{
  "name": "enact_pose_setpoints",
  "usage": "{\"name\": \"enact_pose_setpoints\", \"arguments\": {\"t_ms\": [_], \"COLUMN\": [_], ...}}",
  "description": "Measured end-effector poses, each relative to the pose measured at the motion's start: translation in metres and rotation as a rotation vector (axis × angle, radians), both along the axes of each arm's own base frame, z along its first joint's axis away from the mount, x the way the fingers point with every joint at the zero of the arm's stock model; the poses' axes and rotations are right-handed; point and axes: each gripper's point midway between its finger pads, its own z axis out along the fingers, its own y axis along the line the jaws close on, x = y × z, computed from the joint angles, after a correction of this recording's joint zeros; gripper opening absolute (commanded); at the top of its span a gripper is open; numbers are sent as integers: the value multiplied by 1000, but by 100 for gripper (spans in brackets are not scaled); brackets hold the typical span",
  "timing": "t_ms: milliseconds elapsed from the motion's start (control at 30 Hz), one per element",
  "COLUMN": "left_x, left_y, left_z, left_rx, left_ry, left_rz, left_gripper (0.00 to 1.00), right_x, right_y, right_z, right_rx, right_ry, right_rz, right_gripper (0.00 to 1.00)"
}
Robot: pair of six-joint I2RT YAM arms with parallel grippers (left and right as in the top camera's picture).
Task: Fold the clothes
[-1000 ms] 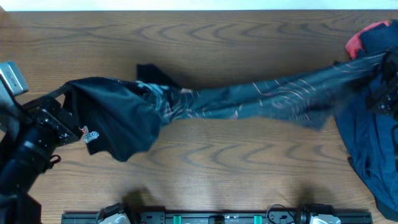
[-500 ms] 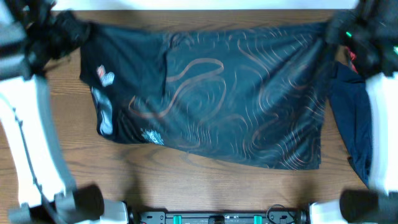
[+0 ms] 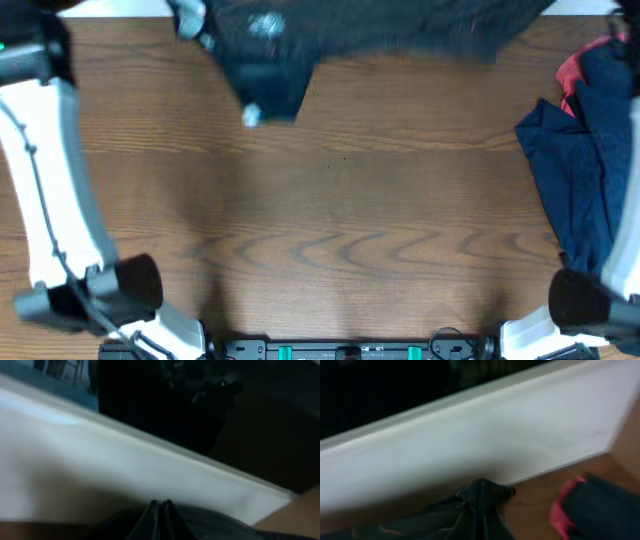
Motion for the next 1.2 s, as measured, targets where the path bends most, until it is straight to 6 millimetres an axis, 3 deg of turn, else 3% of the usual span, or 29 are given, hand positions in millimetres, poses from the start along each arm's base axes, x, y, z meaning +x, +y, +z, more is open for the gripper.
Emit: {"name": "enact_pose_setpoints", "arguments": {"t_ms": [67, 133, 233, 367, 533, 667, 700, 733, 767, 933, 1200], "left_x": [-26, -59, -103, -138, -144, -133, -129, -124, -119, -105, -108], "left_y": [3, 0, -20, -38, -61, -98, -110, -122, -134, -189, -239], "left_z": [1, -17, -70, -150, -228, -271, -279, -287, -293, -328, -420], "left_rx": [-8, -14, -21, -8, 37, 124, 147, 175, 199, 265, 332], "left_ry": [68, 209, 479, 824, 1022, 1006, 984, 949, 913, 809, 954], "left_rz": [7, 5, -56, -141, -260, -372, -400, -432, -457, -536, -583], "left_gripper": [6, 6, 6, 6, 6, 6, 13, 40, 59, 70, 71], "right_x": [-22, -43, -72, -99, -118, -129, -131, -133, -134, -135, -135], "right_y": [-9, -14, -16, -16, -15, -18, -19, -20, -21, -25, -26], "right_z": [2, -16, -65, -130, -195, -224, -228, -231, -232, -232, -232], "right_rx": [1, 6, 18, 34, 50, 43, 39, 33, 27, 9, 3], "right_ry": [43, 150, 381, 658, 885, 987, 1002, 1012, 1019, 1024, 1025], "right_rz": [-34, -63, -93, -107, -111, -123, -128, -133, -139, -156, -161], "right_gripper": [1, 1, 1, 1, 1, 1, 1, 1, 1, 1, 1]}}
